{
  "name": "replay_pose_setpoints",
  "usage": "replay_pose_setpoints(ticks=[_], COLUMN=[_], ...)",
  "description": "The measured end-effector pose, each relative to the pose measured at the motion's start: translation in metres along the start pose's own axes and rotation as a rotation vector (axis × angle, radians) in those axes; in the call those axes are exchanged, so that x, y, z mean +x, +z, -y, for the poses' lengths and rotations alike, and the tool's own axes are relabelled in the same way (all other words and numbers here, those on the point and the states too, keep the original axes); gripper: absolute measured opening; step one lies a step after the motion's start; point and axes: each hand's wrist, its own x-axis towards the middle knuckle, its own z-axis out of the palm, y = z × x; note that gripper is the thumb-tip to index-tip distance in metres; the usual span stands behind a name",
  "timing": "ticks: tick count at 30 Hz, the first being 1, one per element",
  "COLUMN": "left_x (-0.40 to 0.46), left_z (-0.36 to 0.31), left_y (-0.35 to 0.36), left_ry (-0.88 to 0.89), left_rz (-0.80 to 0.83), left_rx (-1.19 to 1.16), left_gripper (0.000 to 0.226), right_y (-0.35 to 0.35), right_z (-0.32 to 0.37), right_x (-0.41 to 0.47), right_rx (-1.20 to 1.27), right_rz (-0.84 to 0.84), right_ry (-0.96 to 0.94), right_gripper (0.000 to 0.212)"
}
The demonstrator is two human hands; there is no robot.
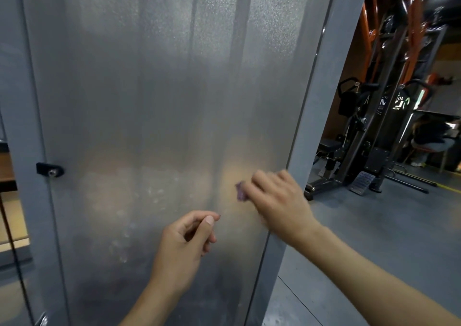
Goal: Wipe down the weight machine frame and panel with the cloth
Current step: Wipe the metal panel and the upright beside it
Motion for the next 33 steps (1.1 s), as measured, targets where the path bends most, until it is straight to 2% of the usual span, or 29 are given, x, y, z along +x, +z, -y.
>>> replay_pose_setpoints(ticks=[2, 4, 10, 12, 15, 17, 18, 20, 22, 23, 25, 26, 27, 29, 31, 33], left_x=[0.000, 0.000, -0.001, -0.002, -0.003, -0.004, -0.005, -0.006, -0.007, -0.007, -0.006, -0.006, -0.005, -0.006, -0.006, -0.007], left_z=[-0.001, -0.003, -0.003, -0.003, -0.005, -0.008, -0.008, -0.009, -0.009, -0.009, -0.010, -0.010, -0.011, -0.012, -0.012, -0.010], left_y=[-0.001, -0.003, -0.010, -0.012, -0.015, -0.016, -0.017, -0.019, -0.023, -0.026, -0.033, -0.037, -0.040, -0.046, -0.049, -0.052], left_ry=[0.000, 0.004, 0.016, 0.013, 0.014, 0.021, 0.023, 0.027, 0.032, 0.032, 0.036, 0.041, 0.046, 0.064, 0.078, 0.084], left_rz=[-0.002, -0.003, -0.012, -0.017, -0.018, -0.016, -0.015, -0.009, 0.001, 0.006, 0.009, 0.010, 0.011, 0.015, 0.021, 0.021], left_rx=[0.001, -0.009, 0.030, 0.030, 0.032, 0.027, 0.028, 0.039, 0.054, 0.064, 0.086, 0.098, 0.112, 0.138, 0.167, 0.192], left_gripper=[0.021, 0.020, 0.020, 0.019, 0.020, 0.020, 0.020, 0.020, 0.021, 0.022, 0.026, 0.028, 0.029, 0.032, 0.032, 0.027], right_y=[0.006, 0.000, -0.012, -0.003, 0.011, 0.009, 0.004, -0.011, -0.025, -0.029, -0.034, -0.035, -0.033, -0.031, -0.032, -0.032], right_z=[0.004, -0.004, -0.015, 0.001, 0.019, 0.014, 0.011, 0.004, 0.001, 0.001, 0.001, 0.001, 0.001, 0.000, 0.000, 0.000], right_x=[-0.010, 0.001, 0.038, 0.019, -0.016, -0.014, -0.005, 0.021, 0.042, 0.048, 0.057, 0.060, 0.062, 0.067, 0.076, 0.087], right_rx=[-0.026, -0.030, 0.017, 0.058, 0.047, 0.060, 0.096, 0.196, 0.242, 0.309, 0.536, 0.575, 0.527, 0.345, 0.203, 0.150], right_rz=[0.068, 0.069, -0.126, -0.084, 0.091, 0.122, 0.081, -0.041, -0.082, -0.013, 0.246, 0.376, 0.434, 0.354, 0.149, -0.004], right_ry=[-0.144, -0.206, 0.082, 0.052, -0.101, -0.129, -0.080, 0.138, 0.315, 0.345, 0.340, 0.316, 0.274, 0.187, 0.075, 0.043], right_gripper=[0.012, 0.013, 0.021, 0.018, 0.010, 0.010, 0.013, 0.025, 0.012, 0.006, 0.003, 0.004, 0.008, 0.015, 0.020, 0.022])
